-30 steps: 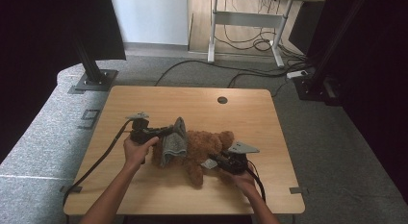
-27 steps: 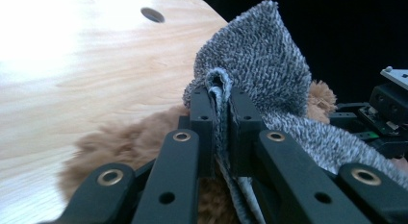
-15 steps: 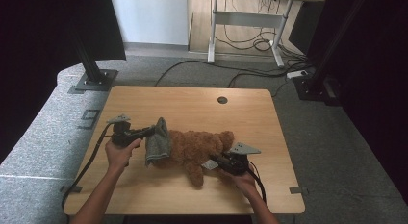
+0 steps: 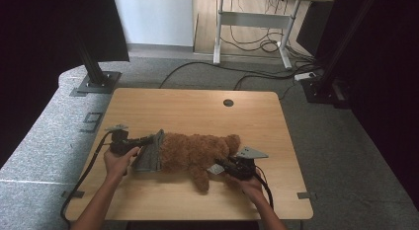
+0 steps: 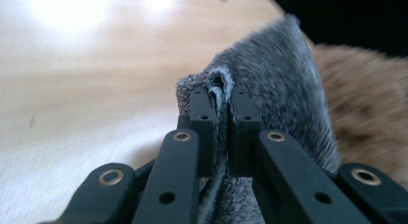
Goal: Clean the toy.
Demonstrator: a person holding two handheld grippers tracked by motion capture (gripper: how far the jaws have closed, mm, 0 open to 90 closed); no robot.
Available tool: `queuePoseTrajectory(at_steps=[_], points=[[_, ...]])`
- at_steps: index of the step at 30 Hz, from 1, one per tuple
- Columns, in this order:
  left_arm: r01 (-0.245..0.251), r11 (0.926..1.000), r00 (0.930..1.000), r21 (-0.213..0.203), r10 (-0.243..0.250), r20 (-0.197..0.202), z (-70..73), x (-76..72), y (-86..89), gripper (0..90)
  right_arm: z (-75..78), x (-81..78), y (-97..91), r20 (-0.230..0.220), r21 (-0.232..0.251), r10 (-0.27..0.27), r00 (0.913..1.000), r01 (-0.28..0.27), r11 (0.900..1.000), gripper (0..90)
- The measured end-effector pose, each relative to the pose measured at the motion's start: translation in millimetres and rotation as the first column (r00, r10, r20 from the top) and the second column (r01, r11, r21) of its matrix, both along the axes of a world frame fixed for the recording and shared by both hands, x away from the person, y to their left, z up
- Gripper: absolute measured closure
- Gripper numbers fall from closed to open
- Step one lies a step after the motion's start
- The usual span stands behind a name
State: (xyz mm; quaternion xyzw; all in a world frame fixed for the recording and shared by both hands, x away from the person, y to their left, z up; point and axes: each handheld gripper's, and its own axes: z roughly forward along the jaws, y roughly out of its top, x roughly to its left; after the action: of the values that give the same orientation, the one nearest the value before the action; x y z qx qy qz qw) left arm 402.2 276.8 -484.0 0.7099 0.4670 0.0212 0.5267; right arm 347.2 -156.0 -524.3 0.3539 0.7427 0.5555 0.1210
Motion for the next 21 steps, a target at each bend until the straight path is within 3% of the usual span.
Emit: queuePoseTrajectory(at_steps=[3,7,14,21], points=[[0.042,0.9982,0.9982,-0.043,-0.040,0.044,19.4,-0.9,-7.9,82.5,-0.2,-2.0,1.6,0.023,-0.011,0.013,0.9996,-0.012,0.9999,70.4],[0.115,0.9904,0.9905,-0.078,-0.108,0.085,40.5,-3.4,-29.7,82.5,-0.3,-5.0,5.1,0.042,-0.026,0.029,0.9987,-0.027,0.9993,70.4],[0.200,0.9792,0.9763,-0.037,-0.195,0.094,48.5,-0.7,-80.7,82.4,0.6,-6.1,7.1,0.037,-0.036,0.015,0.9992,-0.014,0.9992,70.1],[0.244,0.9696,0.9663,-0.013,-0.242,0.087,49.0,2.9,-113.6,82.4,0.4,-5.8,7.4,0.038,-0.034,0.018,0.9991,-0.017,0.9993,70.0]])
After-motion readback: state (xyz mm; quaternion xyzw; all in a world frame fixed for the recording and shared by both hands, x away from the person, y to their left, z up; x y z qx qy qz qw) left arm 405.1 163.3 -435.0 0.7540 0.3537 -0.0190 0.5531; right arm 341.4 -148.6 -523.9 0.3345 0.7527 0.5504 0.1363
